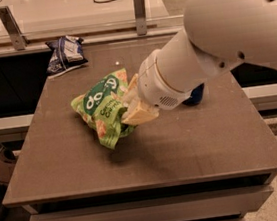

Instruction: Move green rice chip bag near blue chip bag

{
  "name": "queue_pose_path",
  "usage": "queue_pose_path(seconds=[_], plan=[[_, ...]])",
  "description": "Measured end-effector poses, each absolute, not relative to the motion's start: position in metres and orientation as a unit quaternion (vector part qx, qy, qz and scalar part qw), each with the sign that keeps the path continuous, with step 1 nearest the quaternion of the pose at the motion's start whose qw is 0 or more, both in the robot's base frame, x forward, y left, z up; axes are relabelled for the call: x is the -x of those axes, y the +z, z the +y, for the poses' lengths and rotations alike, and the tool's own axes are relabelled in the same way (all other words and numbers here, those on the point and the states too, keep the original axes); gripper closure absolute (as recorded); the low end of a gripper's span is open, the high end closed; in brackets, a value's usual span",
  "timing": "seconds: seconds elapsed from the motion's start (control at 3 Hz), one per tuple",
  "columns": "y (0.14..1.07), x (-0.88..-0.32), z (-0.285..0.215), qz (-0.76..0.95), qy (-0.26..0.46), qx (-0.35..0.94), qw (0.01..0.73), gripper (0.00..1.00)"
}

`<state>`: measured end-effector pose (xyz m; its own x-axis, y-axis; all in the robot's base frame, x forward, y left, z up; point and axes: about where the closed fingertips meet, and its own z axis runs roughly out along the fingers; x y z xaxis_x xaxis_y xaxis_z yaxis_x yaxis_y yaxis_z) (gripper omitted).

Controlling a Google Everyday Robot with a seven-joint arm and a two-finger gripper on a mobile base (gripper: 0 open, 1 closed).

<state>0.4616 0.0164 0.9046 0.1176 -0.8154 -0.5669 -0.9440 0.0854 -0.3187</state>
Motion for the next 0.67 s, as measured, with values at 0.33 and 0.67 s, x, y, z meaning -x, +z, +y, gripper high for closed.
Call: queue_pose_path(seconds=[0.33,0.67], plan=[[0.928,-0.486,0.010,0.635,0.082,0.680,0.356,1.00],[0.949,-0.516,-0.001,0.636,0.062,0.665,0.386,1.00]])
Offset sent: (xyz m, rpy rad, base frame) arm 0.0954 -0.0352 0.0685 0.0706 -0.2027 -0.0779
